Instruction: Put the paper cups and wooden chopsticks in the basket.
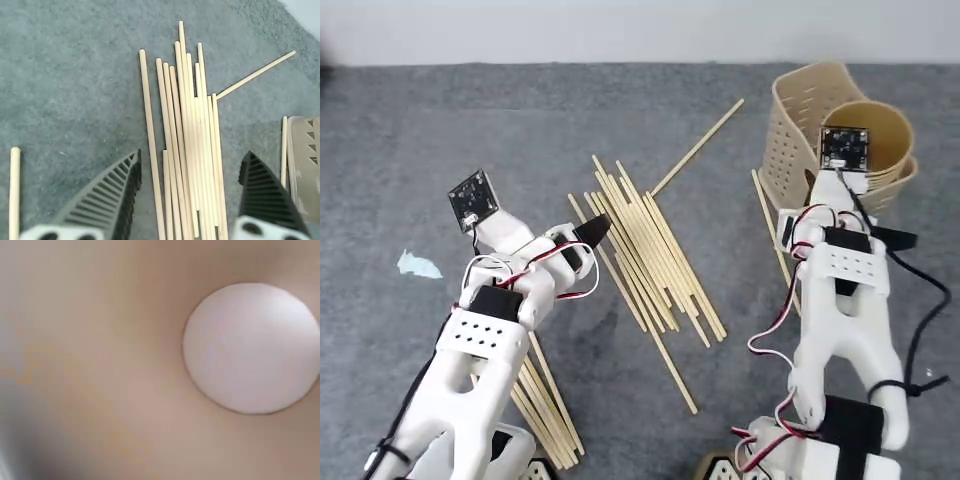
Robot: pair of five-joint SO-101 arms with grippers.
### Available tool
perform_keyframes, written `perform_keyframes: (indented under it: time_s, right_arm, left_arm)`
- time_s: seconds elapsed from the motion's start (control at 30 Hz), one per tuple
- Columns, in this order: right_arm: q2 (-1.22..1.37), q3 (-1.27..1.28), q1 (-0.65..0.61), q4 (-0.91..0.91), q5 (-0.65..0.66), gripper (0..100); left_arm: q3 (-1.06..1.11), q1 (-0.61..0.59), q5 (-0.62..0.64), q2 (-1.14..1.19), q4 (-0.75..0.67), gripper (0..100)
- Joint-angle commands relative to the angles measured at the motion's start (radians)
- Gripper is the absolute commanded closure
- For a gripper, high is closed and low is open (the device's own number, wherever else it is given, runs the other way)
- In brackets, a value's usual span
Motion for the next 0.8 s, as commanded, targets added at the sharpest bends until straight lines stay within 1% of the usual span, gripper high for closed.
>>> perform_keyframes:
  time_s: [0.0, 0.1, 0.23, 0.53, 0.77]
  right_arm:
    - [0.027, 0.000, -0.018, 0.041, -0.002, 37.3]
    - [0.012, -0.002, 0.001, 0.077, 0.000, 37.3]
    - [-0.071, -0.002, 0.024, 0.127, 0.002, 37.3]
    - [-0.426, -0.002, 0.024, 0.283, 0.002, 37.3]
    - [-0.691, 0.003, 0.039, 0.367, 0.002, 37.5]
  left_arm:
    - [-0.007, -0.006, -0.009, -0.028, -0.020, 70]
    - [-0.007, -0.006, -0.009, -0.028, -0.020, 70]
    - [-0.007, -0.006, -0.009, -0.028, -0.020, 70]
    - [-0.007, -0.006, -0.009, -0.028, -0.020, 70]
    - [-0.007, -0.006, -0.009, -0.028, -0.020, 70]
